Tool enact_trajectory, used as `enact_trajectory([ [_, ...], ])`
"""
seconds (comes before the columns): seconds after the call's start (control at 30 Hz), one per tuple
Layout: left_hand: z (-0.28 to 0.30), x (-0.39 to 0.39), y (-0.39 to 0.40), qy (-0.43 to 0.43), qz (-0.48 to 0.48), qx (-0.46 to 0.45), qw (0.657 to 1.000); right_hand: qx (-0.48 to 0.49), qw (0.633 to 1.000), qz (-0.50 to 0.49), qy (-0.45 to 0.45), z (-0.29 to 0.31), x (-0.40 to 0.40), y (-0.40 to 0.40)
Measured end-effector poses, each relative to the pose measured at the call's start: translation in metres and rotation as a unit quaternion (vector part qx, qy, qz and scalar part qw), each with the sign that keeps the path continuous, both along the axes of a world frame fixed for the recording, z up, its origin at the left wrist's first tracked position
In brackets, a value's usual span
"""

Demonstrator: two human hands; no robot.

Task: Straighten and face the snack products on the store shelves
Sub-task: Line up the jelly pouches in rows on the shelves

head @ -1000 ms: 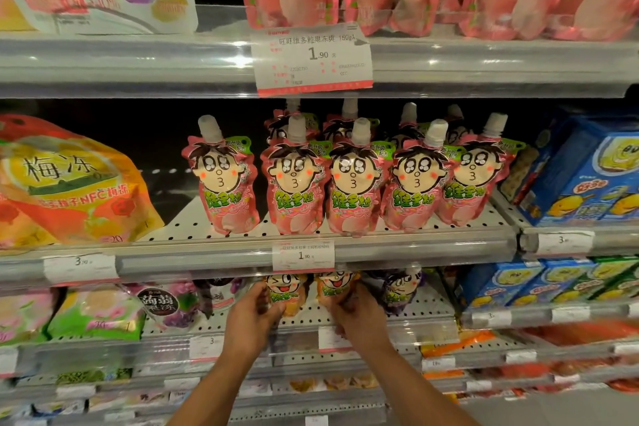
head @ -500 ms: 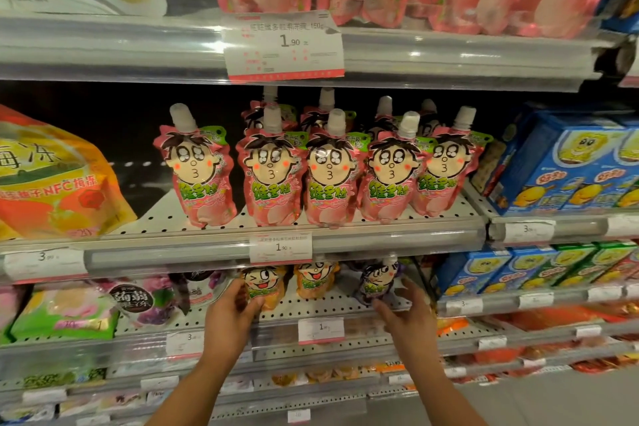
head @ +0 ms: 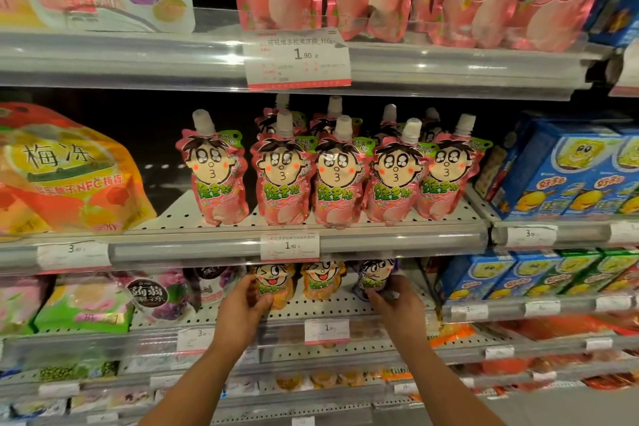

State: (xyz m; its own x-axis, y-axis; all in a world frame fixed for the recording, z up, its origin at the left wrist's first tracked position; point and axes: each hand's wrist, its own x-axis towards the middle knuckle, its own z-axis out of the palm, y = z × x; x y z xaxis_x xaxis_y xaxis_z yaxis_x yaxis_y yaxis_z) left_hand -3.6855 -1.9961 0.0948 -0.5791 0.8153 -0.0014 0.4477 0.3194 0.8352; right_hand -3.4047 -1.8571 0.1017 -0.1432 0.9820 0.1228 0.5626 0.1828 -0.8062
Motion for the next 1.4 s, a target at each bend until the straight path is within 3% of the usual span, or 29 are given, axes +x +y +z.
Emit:
enact_trajectory([
  [0.13,0.013,0.010,-0.012,-0.057,0.024,0.023,0.998,-0.002,1.000,-0.022,-0.002,-0.003,0.014,-0.016],
  [0.23,0.022,0.017,-0.031,-0.051,0.048,0.047,0.996,0.023,0.999,-0.032,0.015,-0.001,0.028,-0.040],
  [0.33,0.039,0.028,-0.054,-0.016,0.094,0.078,0.992,0.049,0.998,-0.010,0.023,0.017,0.035,-0.055],
  [0.47,0.068,0.037,-0.070,0.051,0.059,0.124,0.989,0.144,0.988,0.029,0.050,0.073,0.026,-0.060],
  [0.63,0.159,0.040,-0.075,0.214,0.039,0.292,0.932,0.282,0.955,0.054,0.074,0.151,-0.004,-0.057],
  [0.73,0.200,0.027,-0.067,0.257,0.089,0.313,0.910,0.349,0.934,0.030,0.064,0.180,-0.023,-0.057],
  [0.9,0.228,0.001,-0.046,0.160,0.149,0.249,0.943,0.248,0.957,0.040,0.142,0.192,-0.036,-0.054],
  [0.97,0.231,-0.001,-0.039,0.118,0.144,0.226,0.956,0.218,0.971,0.034,0.089,0.194,-0.045,-0.054],
  [1.1,0.232,0.002,-0.027,0.090,0.140,0.189,0.968,0.149,0.984,-0.017,-0.101,0.206,-0.070,-0.056],
  [1.4,0.227,-0.015,-0.024,0.143,0.147,0.144,0.968,0.159,0.973,-0.066,-0.152,0.215,-0.081,-0.054],
])
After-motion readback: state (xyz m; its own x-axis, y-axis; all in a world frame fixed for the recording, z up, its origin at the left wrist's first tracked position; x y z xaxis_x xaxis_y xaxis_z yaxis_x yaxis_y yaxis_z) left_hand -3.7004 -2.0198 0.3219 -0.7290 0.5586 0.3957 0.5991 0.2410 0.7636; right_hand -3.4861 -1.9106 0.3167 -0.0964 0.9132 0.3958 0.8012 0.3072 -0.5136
